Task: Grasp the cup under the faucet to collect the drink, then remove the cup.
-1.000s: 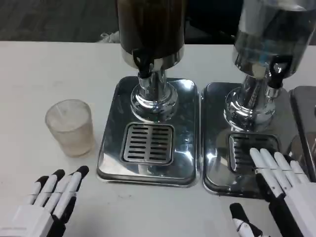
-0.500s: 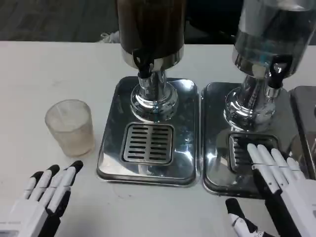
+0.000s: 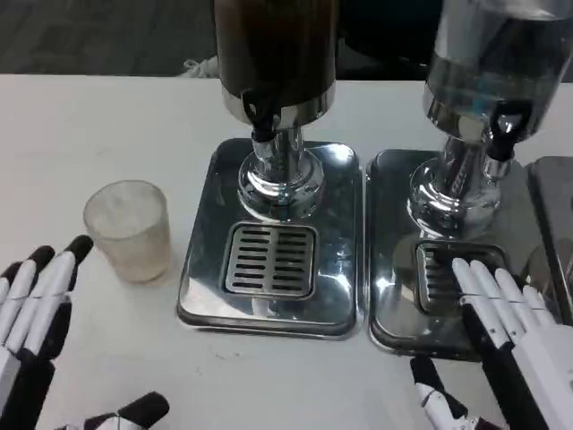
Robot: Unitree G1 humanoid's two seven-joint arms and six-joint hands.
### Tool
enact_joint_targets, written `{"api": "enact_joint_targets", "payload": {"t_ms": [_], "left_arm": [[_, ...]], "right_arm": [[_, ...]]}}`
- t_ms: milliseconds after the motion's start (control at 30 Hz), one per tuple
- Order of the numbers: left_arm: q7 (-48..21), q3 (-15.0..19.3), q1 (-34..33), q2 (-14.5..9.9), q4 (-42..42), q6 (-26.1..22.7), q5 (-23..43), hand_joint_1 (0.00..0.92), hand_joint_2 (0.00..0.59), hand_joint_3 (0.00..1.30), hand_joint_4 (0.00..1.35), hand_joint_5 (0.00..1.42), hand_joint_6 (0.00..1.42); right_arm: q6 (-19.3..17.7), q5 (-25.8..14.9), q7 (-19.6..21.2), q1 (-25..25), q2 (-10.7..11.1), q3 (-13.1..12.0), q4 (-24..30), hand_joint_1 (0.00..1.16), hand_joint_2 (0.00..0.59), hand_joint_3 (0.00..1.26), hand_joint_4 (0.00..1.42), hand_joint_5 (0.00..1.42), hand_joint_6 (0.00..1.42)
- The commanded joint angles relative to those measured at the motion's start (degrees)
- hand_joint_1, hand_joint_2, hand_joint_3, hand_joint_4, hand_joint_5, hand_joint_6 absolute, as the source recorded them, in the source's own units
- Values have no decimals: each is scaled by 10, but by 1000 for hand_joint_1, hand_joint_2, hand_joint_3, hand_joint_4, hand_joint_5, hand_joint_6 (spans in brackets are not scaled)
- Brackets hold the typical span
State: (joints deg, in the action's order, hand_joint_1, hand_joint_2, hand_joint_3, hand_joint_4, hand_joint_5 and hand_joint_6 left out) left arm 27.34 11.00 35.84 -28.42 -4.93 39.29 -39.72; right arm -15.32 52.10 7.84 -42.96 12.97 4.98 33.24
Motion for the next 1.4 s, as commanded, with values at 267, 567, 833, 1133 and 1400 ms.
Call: {"api": "enact_joint_targets", "payload": {"t_ms": [267,567,833,1133,1400], "left_arm": [[-56,19,-82,-9,53,20,105,0,10,0,0,0,0],[-150,6,-177,-25,95,-20,146,9,1,0,0,86,60],[-195,-5,-230,-29,128,-52,153,26,0,0,0,117,88],[-254,-21,-296,-42,193,-82,187,25,0,0,0,130,105],[-288,-29,-345,-49,262,-87,214,21,0,0,0,147,123]], "right_arm": [[0,-27,-3,17,17,-10,-8,369,479,21,0,0,0],[1,-33,-6,24,18,-5,-16,370,482,55,0,0,0],[3,-33,-2,20,13,3,-17,370,484,68,0,0,0],[4,-30,5,18,5,11,-20,373,490,107,0,0,0],[3,-31,7,18,2,16,-22,386,487,132,9,0,0]]}}
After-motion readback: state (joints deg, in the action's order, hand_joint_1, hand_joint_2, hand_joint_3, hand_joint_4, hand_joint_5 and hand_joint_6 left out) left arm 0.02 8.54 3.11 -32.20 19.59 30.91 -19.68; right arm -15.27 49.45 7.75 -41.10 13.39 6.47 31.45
